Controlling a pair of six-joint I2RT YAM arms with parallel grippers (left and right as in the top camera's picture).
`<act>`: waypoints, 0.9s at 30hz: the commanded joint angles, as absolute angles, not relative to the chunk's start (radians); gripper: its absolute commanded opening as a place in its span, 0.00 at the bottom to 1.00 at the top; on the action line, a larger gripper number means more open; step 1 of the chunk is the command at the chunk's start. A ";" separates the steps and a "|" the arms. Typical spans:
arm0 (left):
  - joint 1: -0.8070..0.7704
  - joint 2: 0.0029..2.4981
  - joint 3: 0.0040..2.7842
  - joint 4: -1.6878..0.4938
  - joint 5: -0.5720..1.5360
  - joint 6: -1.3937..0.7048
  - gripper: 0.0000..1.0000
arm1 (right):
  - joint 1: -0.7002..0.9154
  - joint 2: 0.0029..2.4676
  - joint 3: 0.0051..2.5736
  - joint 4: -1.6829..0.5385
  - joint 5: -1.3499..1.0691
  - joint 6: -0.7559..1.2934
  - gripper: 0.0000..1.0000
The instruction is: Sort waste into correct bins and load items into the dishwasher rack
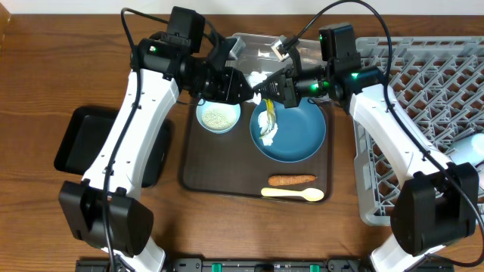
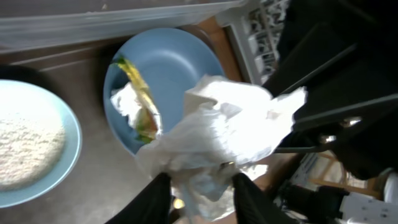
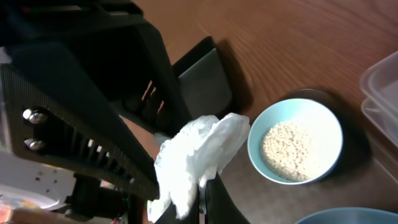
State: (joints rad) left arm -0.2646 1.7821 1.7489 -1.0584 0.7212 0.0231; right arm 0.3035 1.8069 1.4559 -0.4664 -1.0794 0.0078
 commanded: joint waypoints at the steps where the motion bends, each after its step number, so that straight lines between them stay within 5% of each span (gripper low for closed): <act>1: -0.263 1.763 1.744 -1.070 0.620 0.021 0.42 | 0.295 1.783 1.472 -0.463 -1.002 0.007 0.02; 11: -0.167 1.763 1.744 -1.109 0.571 0.021 0.48 | 0.289 1.783 1.472 -0.333 -0.407 0.036 0.02; 12: -0.154 1.763 1.744 -1.115 0.571 0.021 0.48 | 0.290 1.783 1.472 -0.313 -0.328 0.057 0.09; 14: -0.133 1.763 1.744 -1.126 0.571 0.021 0.48 | 0.296 1.785 1.472 -0.278 -0.140 0.111 0.41; 17: -0.113 1.763 1.744 -1.134 0.571 0.021 0.48 | 0.299 1.799 1.472 -0.245 0.102 0.197 0.49; 19: -0.108 1.763 1.744 -1.135 0.571 0.021 0.48 | 0.295 1.820 1.472 -0.240 0.109 0.192 0.77; 27: -0.108 1.763 1.744 -1.133 0.571 0.021 0.49 | 0.289 1.834 1.472 -0.301 0.097 0.160 0.84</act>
State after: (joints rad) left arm -0.1093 1.7821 1.7489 -1.1271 0.5758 0.0219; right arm 0.2932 1.8244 1.4570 -0.3084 0.0505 0.1493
